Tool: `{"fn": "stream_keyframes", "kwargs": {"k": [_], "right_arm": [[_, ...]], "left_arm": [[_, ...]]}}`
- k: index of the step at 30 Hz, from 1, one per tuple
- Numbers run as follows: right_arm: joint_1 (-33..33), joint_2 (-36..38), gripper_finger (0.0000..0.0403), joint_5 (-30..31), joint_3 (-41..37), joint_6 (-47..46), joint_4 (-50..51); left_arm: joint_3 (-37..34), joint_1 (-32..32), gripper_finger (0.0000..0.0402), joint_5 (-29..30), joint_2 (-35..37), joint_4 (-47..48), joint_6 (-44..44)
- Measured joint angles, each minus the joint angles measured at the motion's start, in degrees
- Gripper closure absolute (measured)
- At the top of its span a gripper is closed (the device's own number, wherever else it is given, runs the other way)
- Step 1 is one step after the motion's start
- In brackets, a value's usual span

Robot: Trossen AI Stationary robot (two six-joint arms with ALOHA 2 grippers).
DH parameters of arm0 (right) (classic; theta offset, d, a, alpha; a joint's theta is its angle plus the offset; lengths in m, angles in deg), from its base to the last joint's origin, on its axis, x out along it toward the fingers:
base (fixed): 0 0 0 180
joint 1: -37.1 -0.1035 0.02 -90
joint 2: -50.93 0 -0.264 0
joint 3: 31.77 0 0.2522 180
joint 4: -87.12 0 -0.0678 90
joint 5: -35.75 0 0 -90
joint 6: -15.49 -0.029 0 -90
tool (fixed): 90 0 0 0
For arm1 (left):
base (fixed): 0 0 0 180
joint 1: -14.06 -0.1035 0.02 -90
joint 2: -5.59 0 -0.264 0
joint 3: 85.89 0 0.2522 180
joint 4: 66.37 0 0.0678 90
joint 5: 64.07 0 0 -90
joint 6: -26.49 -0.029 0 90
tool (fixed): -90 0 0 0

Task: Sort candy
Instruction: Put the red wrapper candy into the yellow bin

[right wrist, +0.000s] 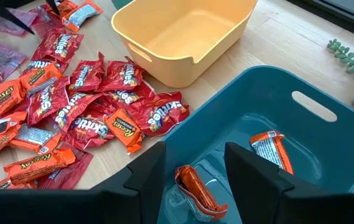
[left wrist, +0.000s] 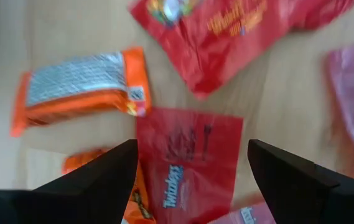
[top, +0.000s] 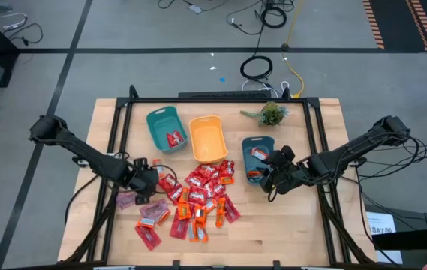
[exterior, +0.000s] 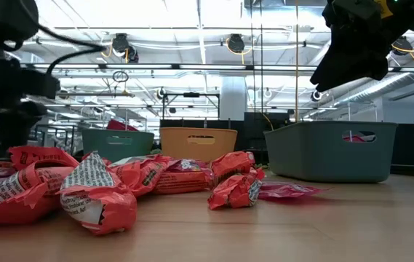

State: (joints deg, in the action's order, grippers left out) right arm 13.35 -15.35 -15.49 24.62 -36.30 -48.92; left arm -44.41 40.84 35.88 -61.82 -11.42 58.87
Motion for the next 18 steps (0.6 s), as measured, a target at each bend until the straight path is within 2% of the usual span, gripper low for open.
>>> {"fn": "stream_keyframes", "kwargs": {"k": [7, 18], "right_arm": [[0.0, 0.0, 0.0246, 0.0, 0.0, 0.1, 0.0], [0.0, 0.0, 0.0246, 0.0, 0.0, 0.1, 0.0]], "left_arm": [[0.3, 0.0, 0.0111, -0.9, -3.9, -0.7, -0.1], [0.4, 0.0, 0.0224, -2.6, -4.1, -0.8, 0.3]]}}
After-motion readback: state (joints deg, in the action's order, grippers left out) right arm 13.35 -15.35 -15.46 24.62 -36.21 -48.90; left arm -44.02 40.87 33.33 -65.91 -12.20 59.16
